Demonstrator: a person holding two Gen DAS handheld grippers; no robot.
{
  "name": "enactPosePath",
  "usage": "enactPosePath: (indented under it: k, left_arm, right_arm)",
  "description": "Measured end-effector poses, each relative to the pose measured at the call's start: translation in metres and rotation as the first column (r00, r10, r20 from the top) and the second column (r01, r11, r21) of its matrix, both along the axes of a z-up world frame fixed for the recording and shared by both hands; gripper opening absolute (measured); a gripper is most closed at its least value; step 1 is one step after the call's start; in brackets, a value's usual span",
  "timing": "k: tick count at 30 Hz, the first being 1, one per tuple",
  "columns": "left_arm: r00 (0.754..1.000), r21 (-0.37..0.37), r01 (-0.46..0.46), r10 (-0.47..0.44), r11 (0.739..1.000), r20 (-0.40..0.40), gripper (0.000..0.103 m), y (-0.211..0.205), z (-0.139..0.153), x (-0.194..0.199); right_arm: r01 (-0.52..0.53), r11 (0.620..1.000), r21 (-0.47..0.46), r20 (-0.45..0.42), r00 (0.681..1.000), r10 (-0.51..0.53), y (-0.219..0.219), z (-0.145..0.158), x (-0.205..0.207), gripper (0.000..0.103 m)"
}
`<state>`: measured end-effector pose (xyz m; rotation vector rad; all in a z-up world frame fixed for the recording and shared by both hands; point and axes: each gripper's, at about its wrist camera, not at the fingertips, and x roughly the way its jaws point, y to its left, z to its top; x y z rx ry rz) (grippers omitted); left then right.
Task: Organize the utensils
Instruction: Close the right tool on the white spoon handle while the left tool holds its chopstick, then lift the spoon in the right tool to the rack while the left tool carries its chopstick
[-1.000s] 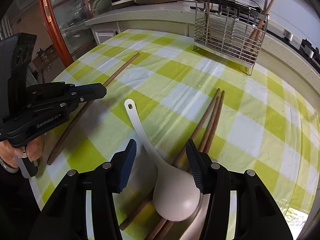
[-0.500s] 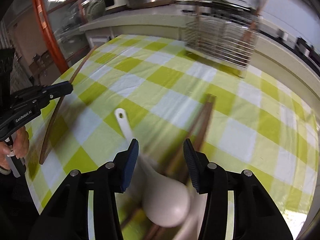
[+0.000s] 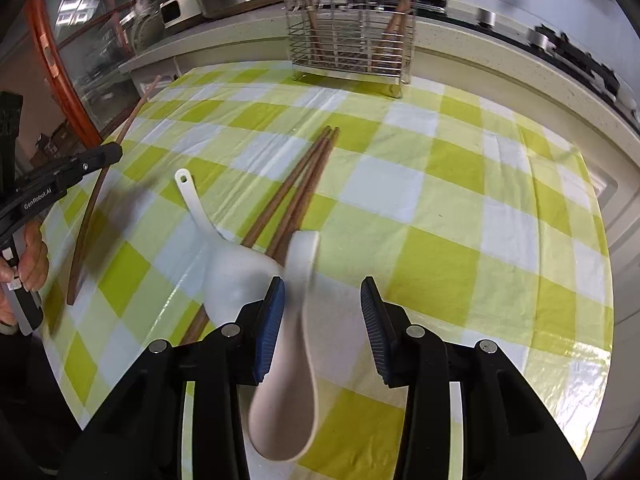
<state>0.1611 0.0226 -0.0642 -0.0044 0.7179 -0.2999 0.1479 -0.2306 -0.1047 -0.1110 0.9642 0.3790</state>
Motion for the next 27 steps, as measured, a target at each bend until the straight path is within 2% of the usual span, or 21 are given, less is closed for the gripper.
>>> enactPosePath:
  k: [3, 8, 14, 23, 27]
  left_arm:
    - [1.0, 0.004, -0.01, 0.01, 1.0, 0.004, 0.006, 0.004, 0.002, -0.002]
    - [0.999, -0.007, -0.031, 0.031, 0.999, 0.006, 0.006, 0.015, 0.003, -0.003]
    - [1.0, -0.017, -0.032, 0.032, 0.999, 0.0, 0.006, 0.018, 0.001, -0.002]
    - [1.0, -0.008, -0.016, 0.016, 1.0, 0.004, 0.006, 0.012, 0.003, -0.004]
    - [1.0, -0.005, -0.008, 0.008, 1.0, 0.009, 0.006, 0.007, 0.006, -0.003]
  right_arm:
    - [-0.024, 1.0, -0.006, 0.003, 1.0, 0.024, 0.01, 0.002, 0.001, 0.036]
    - [-0.021, 0.997, -0.075, -0.032, 0.999, 0.019, 0.016, -0.008, 0.005, 0.027]
    - [-0.028, 0.997, -0.067, -0.023, 0.999, 0.026, 0.016, -0.012, 0.0, 0.015]
    - [0.01, 1.0, -0.028, 0.044, 0.999, -0.009, 0.005, 0.004, -0.003, 0.015]
    - [0.062, 0.998, 0.034, 0.089, 0.994, -0.064, -0.011, 0.016, -0.005, 0.015]
